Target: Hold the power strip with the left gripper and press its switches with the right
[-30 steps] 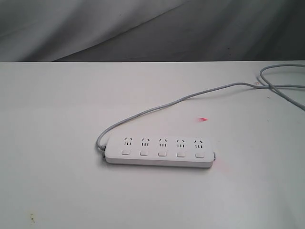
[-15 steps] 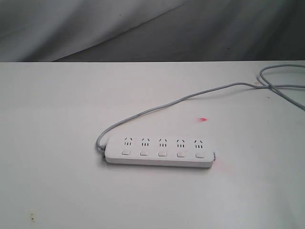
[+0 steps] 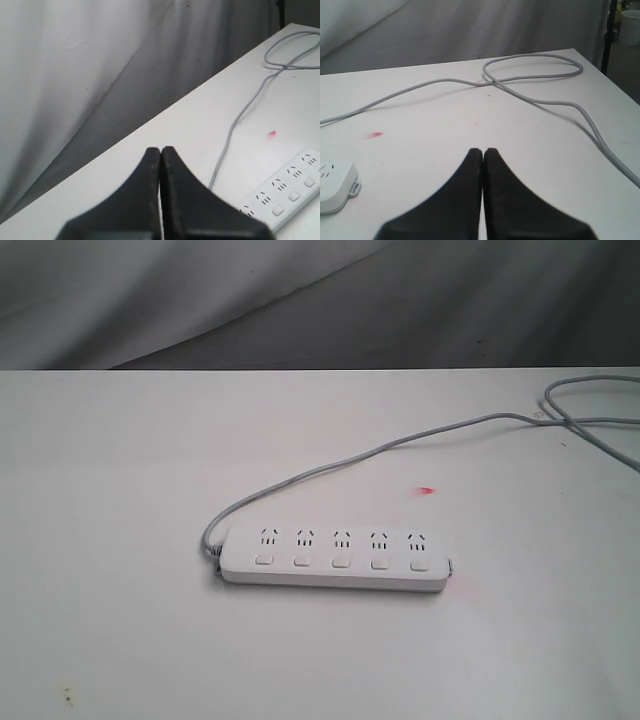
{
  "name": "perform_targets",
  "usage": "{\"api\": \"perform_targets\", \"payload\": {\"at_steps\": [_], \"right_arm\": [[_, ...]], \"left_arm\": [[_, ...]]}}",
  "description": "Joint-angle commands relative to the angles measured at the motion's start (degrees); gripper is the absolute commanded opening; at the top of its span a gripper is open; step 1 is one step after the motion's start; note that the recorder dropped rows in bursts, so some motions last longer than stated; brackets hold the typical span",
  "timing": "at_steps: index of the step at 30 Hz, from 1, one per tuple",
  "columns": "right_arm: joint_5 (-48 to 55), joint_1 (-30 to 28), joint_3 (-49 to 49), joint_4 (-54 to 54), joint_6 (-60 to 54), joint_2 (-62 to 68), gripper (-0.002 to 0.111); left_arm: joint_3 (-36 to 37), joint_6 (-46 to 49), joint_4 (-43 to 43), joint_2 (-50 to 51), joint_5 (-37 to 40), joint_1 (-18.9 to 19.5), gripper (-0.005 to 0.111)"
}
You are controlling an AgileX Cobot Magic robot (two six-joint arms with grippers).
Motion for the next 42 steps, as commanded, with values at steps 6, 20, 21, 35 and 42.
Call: {"api": "perform_targets", "payload": {"at_steps": [6, 20, 21, 35, 42], "right_arm": [[-0.1, 0.2, 0.2, -0.5, -0.1, -0.3, 0.000], [-0.1, 0.2, 0.2, -0.5, -0.1, -0.3, 0.000], [-0.1, 0.2, 0.2, -0.5, -0.1, -0.3, 0.000], [-0.1, 0.2, 0.2, -0.5, -0.1, -0.3, 0.000], [-0.1, 0.2, 0.2, -0.5, -0.1, -0.3, 0.000]], "left_arm": [[-0.3, 41.1, -37.0, 12.7, 24.0, 27.5, 0.001], [-0.3, 54.9, -43.4, 29.4, 28.2, 35.4, 0.001], [-0.3, 54.9, -43.1, 29.4, 28.2, 35.3, 0.001], [-0.2, 54.8, -38.2, 29.4, 28.2, 35.2, 0.001], [-0.2, 66.4, -42.5, 29.5, 28.2, 35.2, 0.001]]}}
